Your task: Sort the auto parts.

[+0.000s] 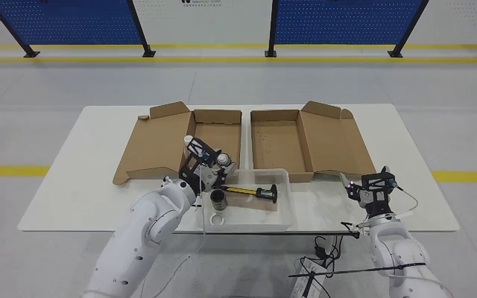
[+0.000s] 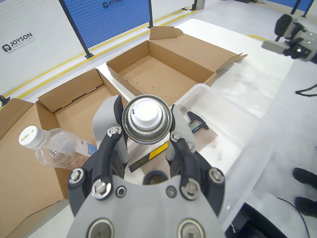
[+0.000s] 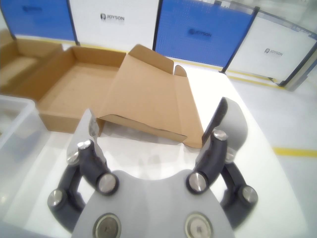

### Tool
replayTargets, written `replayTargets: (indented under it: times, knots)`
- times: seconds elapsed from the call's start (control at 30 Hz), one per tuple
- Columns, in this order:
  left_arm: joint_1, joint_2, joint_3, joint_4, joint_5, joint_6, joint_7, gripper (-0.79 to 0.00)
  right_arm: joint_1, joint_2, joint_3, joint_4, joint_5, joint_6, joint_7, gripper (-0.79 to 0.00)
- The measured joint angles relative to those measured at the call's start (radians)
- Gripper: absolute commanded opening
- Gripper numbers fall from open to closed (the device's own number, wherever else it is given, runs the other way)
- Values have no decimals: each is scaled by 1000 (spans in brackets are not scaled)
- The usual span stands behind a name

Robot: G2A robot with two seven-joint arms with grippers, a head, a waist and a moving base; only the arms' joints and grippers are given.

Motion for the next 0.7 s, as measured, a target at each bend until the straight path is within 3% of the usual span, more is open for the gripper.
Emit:
replayTargets:
  times: [0.4, 0.7]
  knots:
    - [-65, -37, 104, 91, 86, 250, 112, -785, 0, 0, 0, 0, 0, 0, 0, 0]
    - [-124, -65, 176, 189, 118, 318, 147, -785, 0, 0, 0, 0, 0, 0, 0, 0]
